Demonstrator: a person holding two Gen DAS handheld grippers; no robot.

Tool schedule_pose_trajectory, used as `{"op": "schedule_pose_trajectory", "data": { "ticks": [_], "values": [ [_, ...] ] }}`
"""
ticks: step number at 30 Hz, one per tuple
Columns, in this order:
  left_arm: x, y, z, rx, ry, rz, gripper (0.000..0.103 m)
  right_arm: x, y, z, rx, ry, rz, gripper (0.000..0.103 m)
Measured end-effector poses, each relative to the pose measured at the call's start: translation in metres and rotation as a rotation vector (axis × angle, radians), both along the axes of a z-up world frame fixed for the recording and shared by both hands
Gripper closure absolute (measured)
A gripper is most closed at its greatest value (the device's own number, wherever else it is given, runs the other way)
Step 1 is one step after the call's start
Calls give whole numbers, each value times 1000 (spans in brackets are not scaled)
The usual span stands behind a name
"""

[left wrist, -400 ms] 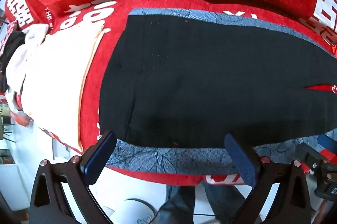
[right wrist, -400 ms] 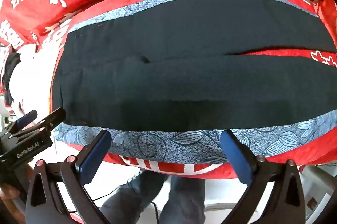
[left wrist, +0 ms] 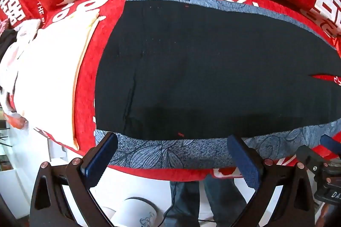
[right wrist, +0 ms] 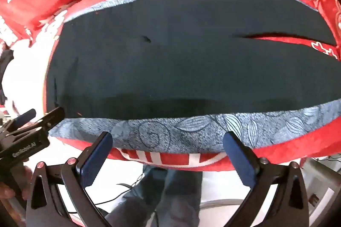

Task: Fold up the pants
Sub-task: 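Position both grippers open over the grey-lined edge of the black trousers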

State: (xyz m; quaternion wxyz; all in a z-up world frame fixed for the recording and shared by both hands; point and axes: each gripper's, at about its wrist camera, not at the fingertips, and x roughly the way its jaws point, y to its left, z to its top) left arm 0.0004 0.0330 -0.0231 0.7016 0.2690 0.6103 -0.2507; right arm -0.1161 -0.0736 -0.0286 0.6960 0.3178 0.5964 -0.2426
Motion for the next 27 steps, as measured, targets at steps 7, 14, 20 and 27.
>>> {"op": "schedule_pose_trajectory", "data": {
  "ticks": [7,14,20,27],
  "values": [
    [0,7,2,20,-30,-30,0,4,6,-4,-42,71,-6,0],
    [0,13,0,24,-6,-42,0,0,14,-7,-96,90,-6,0],
    [-5,17,1,23,1,-32,0,-3,19,-6,-107,98,3,0],
    [-10,17,3,20,2,-39,0,-5,23,-7,-117,106,13,0]
  ]
}}
